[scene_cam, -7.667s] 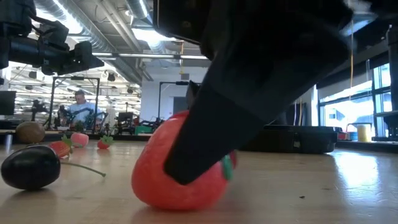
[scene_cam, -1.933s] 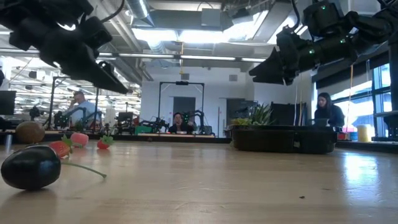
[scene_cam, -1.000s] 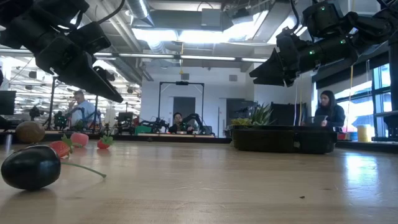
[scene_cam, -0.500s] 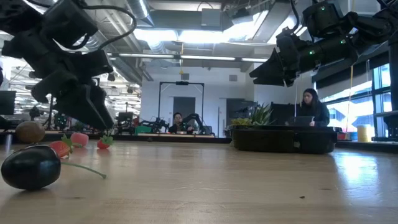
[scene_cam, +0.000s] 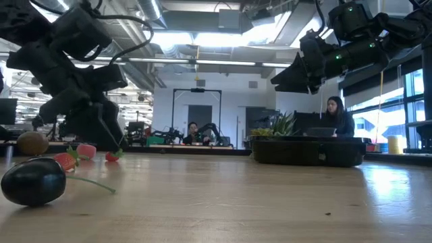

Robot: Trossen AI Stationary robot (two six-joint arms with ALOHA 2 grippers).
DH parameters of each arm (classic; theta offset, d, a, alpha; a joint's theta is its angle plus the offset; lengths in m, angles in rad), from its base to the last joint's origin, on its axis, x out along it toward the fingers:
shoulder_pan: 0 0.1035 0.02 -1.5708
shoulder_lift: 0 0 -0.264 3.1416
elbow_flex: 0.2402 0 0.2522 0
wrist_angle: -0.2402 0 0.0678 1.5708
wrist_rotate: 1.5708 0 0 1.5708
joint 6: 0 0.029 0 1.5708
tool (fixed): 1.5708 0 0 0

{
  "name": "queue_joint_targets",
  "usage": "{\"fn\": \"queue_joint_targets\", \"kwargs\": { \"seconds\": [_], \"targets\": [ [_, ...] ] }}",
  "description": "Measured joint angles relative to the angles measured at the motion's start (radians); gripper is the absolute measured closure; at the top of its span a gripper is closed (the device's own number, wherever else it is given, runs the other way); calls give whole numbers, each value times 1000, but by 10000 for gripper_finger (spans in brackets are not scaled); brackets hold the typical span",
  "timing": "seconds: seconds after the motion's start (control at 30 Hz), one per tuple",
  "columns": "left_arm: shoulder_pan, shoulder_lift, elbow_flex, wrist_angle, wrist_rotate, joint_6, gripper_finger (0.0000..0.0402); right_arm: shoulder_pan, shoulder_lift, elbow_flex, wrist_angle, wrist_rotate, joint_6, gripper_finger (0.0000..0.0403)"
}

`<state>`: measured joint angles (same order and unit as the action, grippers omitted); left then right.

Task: Pick and placing Produce into tupperware
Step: Put the red strawberry into the of the black bin

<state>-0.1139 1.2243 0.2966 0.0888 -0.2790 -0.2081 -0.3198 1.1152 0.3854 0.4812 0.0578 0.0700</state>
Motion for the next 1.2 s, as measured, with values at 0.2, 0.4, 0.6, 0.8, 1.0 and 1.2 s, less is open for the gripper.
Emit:
{"fn": "queue_joint_targets", "kwargs": {
  "seconds": [0.2, 0.4, 0.6, 0.8, 1.0, 1.2],
  "targets": [
    [0, 0, 0, 8, 0, 0, 122, 0, 0, 0, 0, 0, 0, 135],
    [0, 0, 0, 8, 0, 0, 153, 0, 0, 0, 0, 0, 0, 135],
    [0, 0, 0, 8, 0, 0, 192, 0, 0, 0, 0, 0, 0, 135],
    [0, 0, 0, 8, 0, 0, 225, 0, 0, 0, 0, 0, 0, 135],
    [0, 0, 0, 8, -1, 0, 257, 0, 0, 0, 0, 0, 0, 135],
    [0, 0, 0, 8, -1, 1, 296, 0, 0, 0, -2, 0, 0, 135]
  ]
}}
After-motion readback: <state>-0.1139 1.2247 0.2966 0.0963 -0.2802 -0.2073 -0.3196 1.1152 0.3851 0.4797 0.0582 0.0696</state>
